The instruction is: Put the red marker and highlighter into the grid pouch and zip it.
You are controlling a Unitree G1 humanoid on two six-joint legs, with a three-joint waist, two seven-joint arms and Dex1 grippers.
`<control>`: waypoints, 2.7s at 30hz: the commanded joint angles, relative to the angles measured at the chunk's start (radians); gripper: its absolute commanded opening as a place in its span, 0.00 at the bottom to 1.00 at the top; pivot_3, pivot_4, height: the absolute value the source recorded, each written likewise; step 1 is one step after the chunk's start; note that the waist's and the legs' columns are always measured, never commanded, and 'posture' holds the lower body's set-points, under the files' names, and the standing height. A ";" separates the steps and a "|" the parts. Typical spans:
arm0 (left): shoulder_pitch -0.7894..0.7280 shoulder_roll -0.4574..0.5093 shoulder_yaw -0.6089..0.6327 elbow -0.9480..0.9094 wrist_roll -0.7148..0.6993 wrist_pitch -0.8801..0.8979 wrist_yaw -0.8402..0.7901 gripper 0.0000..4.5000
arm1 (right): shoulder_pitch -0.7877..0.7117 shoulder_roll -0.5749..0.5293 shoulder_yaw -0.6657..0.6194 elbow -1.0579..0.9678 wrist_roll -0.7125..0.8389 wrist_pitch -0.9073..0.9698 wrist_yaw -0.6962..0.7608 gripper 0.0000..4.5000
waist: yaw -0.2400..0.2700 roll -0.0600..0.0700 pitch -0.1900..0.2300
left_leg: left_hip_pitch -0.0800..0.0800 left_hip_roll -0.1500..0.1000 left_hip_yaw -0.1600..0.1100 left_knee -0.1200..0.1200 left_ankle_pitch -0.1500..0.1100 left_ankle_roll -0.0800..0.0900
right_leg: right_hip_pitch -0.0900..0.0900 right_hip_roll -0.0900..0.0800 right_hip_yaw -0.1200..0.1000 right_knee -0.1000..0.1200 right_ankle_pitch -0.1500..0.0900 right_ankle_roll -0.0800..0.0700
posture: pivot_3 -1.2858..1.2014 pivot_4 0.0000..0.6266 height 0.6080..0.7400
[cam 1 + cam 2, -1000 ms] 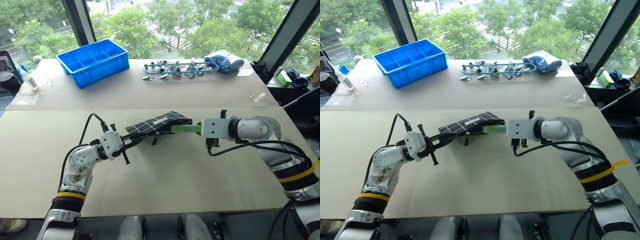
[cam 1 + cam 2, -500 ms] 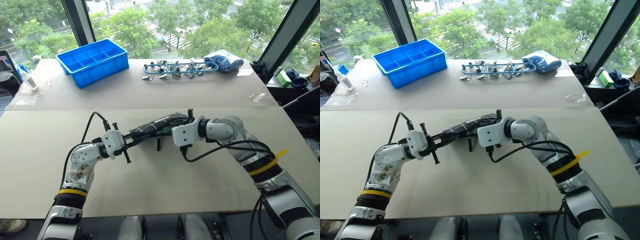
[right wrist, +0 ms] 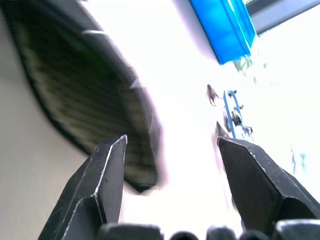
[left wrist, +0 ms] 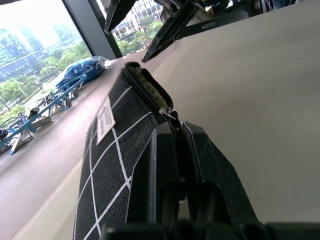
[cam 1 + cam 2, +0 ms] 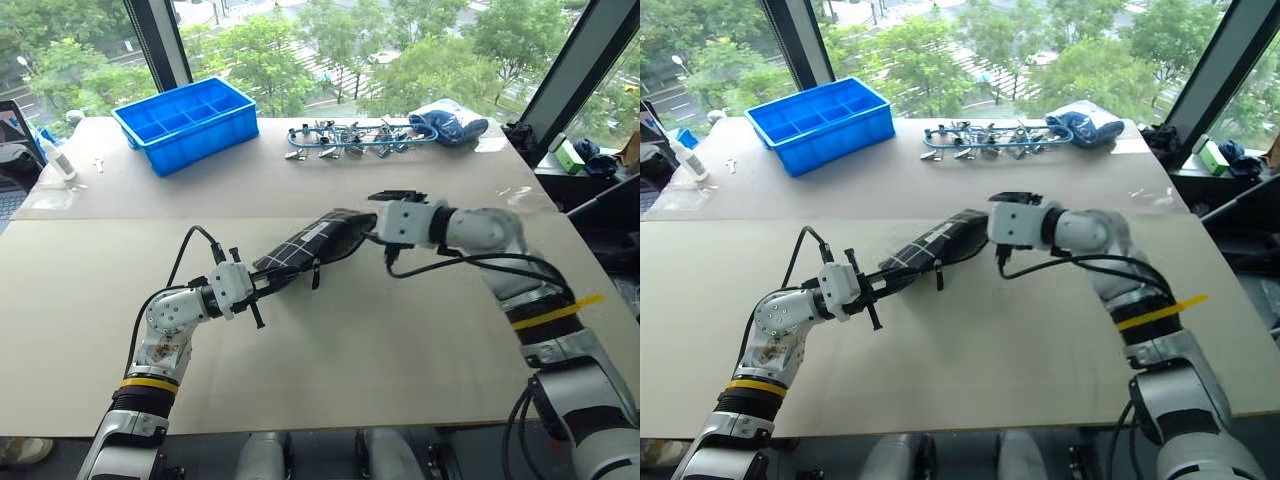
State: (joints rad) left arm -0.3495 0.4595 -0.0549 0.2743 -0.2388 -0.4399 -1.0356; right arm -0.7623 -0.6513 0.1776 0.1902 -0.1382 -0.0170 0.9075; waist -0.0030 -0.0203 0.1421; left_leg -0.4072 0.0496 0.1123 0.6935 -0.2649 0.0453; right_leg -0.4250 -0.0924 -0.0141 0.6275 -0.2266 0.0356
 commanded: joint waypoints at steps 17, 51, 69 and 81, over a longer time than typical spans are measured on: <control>-0.013 -0.009 0.000 -0.028 -0.013 -0.013 0.002 0.00 | 0.250 0.204 0.047 -0.291 0.403 0.848 -0.090 0.73 | -0.007 0.000 0.000 | 0.001 0.000 -0.004 0.001 -0.001 0.002 | -0.001 0.001 0.001 0.003 0.001 -0.002 | 0.52 0.24 1.00; -0.014 -0.017 -0.001 -0.014 -0.003 -0.026 0.012 0.00 | 0.100 0.165 -0.004 -0.244 0.435 0.880 -0.080 0.01 | -0.002 0.000 0.000 | -0.001 0.000 -0.002 0.001 -0.001 0.002 | -0.001 0.000 -0.001 0.000 0.002 0.000 | 0.52 0.24 1.00; -0.026 -0.025 -0.010 -0.008 -0.028 -0.026 -0.007 0.00 | 0.153 -0.056 -0.094 -0.117 0.430 0.740 -0.030 0.15 | -0.007 0.000 0.000 | -0.001 0.000 -0.002 0.000 -0.002 0.003 | -0.001 0.000 0.001 -0.001 0.002 0.000 | 0.52 0.24 1.00; -0.031 0.002 -0.003 -0.006 -0.055 -0.035 -0.074 0.00 | 0.369 -0.261 -0.296 -0.306 0.579 0.748 0.164 0.63 | 0.016 0.000 0.000 | -0.002 0.000 -0.002 0.001 -0.002 0.004 | 0.000 -0.001 0.000 -0.002 0.003 0.001 | 0.52 0.24 1.00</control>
State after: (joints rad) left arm -0.3734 0.4453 -0.0791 0.2911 -0.2560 -0.4570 -1.0842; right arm -0.4235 -0.8568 -0.0189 -0.0831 0.4265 0.7828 1.0451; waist 0.0130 -0.0204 0.1421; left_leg -0.4092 0.0491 0.1099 0.6946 -0.2672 0.0493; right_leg -0.4251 -0.0932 -0.0136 0.6247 -0.2235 0.0369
